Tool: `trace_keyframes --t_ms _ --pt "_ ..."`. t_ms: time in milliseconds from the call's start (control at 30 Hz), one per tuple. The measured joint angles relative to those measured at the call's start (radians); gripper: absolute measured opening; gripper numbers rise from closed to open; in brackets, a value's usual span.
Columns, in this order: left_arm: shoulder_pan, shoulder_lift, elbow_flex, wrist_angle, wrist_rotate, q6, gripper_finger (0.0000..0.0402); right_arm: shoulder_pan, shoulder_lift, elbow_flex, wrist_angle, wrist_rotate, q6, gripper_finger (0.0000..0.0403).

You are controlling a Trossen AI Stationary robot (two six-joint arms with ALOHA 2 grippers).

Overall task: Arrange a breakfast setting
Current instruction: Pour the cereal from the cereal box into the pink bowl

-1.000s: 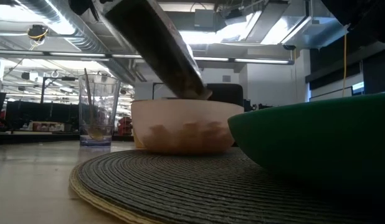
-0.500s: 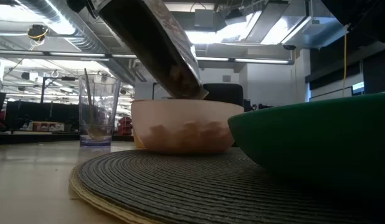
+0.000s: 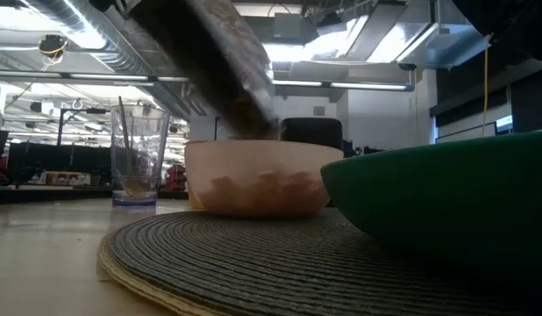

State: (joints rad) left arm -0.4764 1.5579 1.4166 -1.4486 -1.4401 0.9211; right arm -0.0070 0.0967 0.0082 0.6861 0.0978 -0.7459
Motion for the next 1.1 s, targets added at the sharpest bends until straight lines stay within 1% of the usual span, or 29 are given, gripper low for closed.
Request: trace_keyframes --t_ms 67,133,233,333,467,567,833,900,967,1033,1100 --pt "0.010 -0.009 -0.002 0.047 -0.005 -0.029 0.0067 0.000 0.000 0.000 0.001 0.000 0.000 0.0062" --pt "0.016 -0.005 -0.007 0.018 -0.025 -0.002 0.0067 0.000 0.000 0.000 0.000 0.006 0.000 0.0062" --pt "0.023 -0.028 -0.008 0.027 0.010 0.011 0.0067 0.000 0.000 0.000 0.000 0.008 0.000 0.0062" --pt "0.030 -0.036 -0.007 0.025 -0.030 0.002 0.0064 0.000 0.000 0.000 0.000 0.007 0.000 0.0062" --pt "0.038 -0.034 -0.010 0.022 0.000 0.006 0.0058 0.000 0.000 0.000 0.002 0.008 -0.002 0.0062" --pt "0.045 -0.024 -0.010 0.013 -0.009 0.027 0.0057 0.000 0.000 0.000 0.002 0.008 -0.003 0.0062" --pt "0.044 -0.023 -0.010 0.021 0.021 0.037 0.0056 0.000 0.000 0.000 0.002 0.008 -0.016 0.0062" --pt "0.044 -0.017 -0.010 0.018 0.013 0.067 0.0056 0.000 0.000 0.000 0.002 0.008 -0.019 0.0062" --pt "0.045 -0.016 -0.010 0.029 0.029 0.050 0.0056 0.000 0.000 0.000 0.002 0.008 -0.020 0.0062" --pt "0.046 -0.009 -0.010 0.016 0.018 0.064 0.0056 0.000 0.000 0.000 0.000 0.019 -0.019 0.0062" --pt "0.047 -0.008 -0.010 0.043 0.032 0.080 0.0056 0.000 0.000 0.000 -0.003 0.024 -0.020 0.0062"
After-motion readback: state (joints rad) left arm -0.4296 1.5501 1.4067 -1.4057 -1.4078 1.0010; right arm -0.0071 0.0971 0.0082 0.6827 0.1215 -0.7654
